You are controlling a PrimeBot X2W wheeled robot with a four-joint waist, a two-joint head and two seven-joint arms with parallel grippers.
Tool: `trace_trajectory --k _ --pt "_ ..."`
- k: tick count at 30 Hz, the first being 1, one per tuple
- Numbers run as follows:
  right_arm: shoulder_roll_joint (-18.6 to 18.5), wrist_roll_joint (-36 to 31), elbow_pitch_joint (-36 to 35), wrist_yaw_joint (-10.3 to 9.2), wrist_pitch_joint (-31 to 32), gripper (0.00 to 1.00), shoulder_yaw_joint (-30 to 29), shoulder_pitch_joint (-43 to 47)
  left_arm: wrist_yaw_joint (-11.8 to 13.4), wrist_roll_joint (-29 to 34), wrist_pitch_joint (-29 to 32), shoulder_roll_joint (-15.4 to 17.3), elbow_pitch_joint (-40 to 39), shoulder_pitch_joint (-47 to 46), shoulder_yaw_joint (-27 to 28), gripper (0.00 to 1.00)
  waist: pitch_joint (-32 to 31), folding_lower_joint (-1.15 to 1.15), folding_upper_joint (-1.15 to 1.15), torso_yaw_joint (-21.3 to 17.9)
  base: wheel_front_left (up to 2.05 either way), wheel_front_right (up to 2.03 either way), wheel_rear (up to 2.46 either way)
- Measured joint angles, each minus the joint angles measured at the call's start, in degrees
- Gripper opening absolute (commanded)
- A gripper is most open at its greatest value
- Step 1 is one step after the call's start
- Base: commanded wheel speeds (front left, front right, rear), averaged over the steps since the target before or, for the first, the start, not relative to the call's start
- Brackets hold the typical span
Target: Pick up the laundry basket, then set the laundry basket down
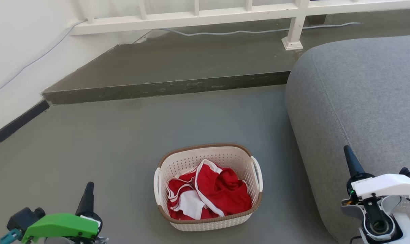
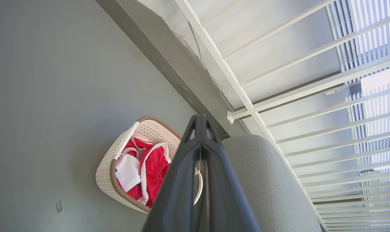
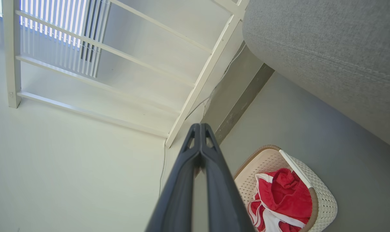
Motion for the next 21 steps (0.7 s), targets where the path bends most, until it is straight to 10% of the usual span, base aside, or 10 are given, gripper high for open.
trace_trajectory --k 21 --pt "1.85 13.89 0.30 2.61 4.02 0.00 -5.35 -0.80 -3.01 -14.58 3.86 -0.15 1.62 -1.95 3.47 0.00 0.06 0.00 0.00 1.09 0.00 0.00 0.00"
